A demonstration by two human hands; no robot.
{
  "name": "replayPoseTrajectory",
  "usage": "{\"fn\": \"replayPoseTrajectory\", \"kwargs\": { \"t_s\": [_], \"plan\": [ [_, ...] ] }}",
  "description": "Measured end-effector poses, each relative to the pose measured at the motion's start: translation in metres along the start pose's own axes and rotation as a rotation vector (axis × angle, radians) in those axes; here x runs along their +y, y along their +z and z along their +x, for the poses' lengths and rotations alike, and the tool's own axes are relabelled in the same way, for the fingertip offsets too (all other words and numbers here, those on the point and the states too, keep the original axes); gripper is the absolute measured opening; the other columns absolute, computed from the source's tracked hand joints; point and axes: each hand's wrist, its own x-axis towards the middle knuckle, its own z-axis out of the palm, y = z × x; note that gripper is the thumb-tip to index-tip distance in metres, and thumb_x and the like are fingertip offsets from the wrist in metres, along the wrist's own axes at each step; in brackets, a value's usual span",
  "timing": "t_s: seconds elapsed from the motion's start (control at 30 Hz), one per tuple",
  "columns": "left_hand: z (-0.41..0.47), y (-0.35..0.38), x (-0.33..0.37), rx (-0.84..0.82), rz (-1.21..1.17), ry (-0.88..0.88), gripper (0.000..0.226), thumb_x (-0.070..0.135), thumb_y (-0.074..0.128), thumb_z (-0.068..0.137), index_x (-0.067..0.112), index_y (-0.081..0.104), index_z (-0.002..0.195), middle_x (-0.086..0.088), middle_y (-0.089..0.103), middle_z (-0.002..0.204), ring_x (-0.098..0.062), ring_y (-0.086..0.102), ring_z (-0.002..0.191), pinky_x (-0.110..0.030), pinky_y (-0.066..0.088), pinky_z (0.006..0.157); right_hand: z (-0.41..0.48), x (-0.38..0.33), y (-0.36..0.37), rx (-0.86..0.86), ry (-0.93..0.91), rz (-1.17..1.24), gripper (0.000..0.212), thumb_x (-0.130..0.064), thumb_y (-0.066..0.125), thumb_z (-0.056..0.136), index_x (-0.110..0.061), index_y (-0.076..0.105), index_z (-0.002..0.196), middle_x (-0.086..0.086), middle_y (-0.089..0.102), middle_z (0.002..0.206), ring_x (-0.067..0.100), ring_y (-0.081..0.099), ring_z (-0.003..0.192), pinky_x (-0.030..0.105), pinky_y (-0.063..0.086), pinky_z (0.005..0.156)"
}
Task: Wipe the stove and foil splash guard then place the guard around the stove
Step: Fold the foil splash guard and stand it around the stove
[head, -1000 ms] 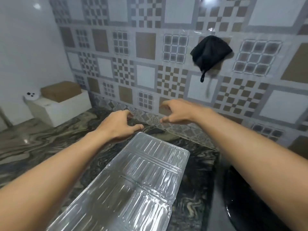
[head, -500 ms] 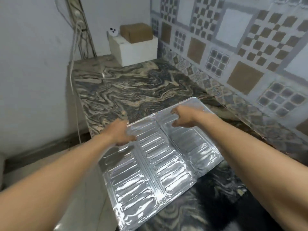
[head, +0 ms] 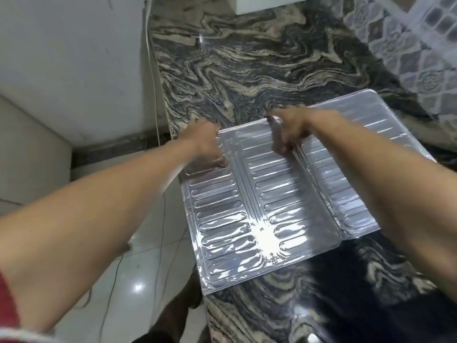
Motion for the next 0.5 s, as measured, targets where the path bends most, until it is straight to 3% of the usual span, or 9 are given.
{"fn": "replayPoseTrajectory", "kwargs": {
  "t_s": [0.1,0.2,0.27,0.33,0.5],
  "plan": [
    [0.004,-0.004,0.001,0.030,-0.067,-0.006,0.097,0.056,0.088,0.055,0.021,0.051,0.137,-0.015,0.048,0.137,-0.037,0.044,0.128,-0.050,0.042,0.104,0.003,0.000,-0.001,0.071,0.023,-0.006,0.094,-0.026,0.085,0.065,-0.022,0.029,0.140,0.020,0.038,0.143,0.044,0.037,0.130,0.051,0.039,0.107],
    [0.009,-0.018,0.000,0.089,-0.213,0.034,0.064,0.039,0.084,0.069,0.020,0.056,0.124,-0.011,0.054,0.130,-0.029,0.053,0.116,-0.031,0.043,0.091,-0.002,-0.001,-0.005,0.130,0.019,0.011,0.082,-0.024,0.084,0.069,-0.014,0.030,0.129,0.022,0.039,0.140,0.044,0.037,0.129,0.054,0.039,0.105],
    [0.004,-0.034,0.004,0.115,-0.254,0.063,0.042,0.025,0.075,0.080,0.017,0.058,0.118,-0.008,0.059,0.127,-0.025,0.055,0.111,-0.026,0.039,0.083,-0.014,-0.001,-0.016,0.157,-0.012,0.032,0.085,-0.028,0.089,0.062,-0.015,0.034,0.126,0.022,0.050,0.133,0.041,0.048,0.120,0.049,0.044,0.100],
    [-0.006,-0.052,0.010,0.153,-0.268,0.102,0.034,0.021,0.070,0.084,0.016,0.060,0.116,-0.008,0.062,0.124,-0.025,0.056,0.110,-0.028,0.039,0.083,-0.031,0.001,-0.033,0.182,-0.026,0.044,0.078,-0.031,0.090,0.061,-0.019,0.044,0.122,0.018,0.063,0.120,0.035,0.059,0.107,0.043,0.049,0.092],
    [-0.047,-0.108,0.028,0.306,-0.267,0.205,0.025,0.019,0.067,0.086,0.017,0.067,0.111,-0.009,0.066,0.121,-0.027,0.059,0.110,-0.024,0.036,0.076,-0.100,0.003,-0.091,0.264,-0.012,0.012,0.055,-0.035,0.083,0.074,-0.019,0.063,0.122,0.016,0.067,0.117,0.035,0.061,0.105,0.036,0.047,0.084]
  ]
}}
